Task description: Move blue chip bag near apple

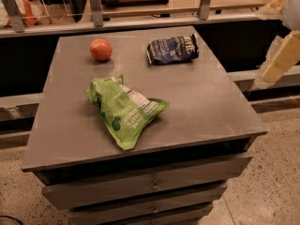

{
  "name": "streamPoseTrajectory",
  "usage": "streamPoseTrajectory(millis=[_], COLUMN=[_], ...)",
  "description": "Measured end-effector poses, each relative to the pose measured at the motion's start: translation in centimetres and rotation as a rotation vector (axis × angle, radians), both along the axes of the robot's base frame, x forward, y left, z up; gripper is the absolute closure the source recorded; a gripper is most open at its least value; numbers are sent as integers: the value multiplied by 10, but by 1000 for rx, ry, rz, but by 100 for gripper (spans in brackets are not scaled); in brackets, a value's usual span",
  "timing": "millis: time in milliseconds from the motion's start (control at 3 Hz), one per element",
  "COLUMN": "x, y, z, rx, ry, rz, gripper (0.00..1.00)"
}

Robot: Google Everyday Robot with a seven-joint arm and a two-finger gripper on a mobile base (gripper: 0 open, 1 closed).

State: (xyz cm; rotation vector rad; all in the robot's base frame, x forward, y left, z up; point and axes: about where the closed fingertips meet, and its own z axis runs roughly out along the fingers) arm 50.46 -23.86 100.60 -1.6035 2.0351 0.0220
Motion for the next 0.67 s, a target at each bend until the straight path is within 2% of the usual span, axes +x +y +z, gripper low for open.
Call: streamPoseTrajectory(millis=[333,667], x=[42,80], y=[-21,-37], z=[8,2], rx=[183,294], ry=[-75,-116], rz=[-10,-92], gripper=[0,0])
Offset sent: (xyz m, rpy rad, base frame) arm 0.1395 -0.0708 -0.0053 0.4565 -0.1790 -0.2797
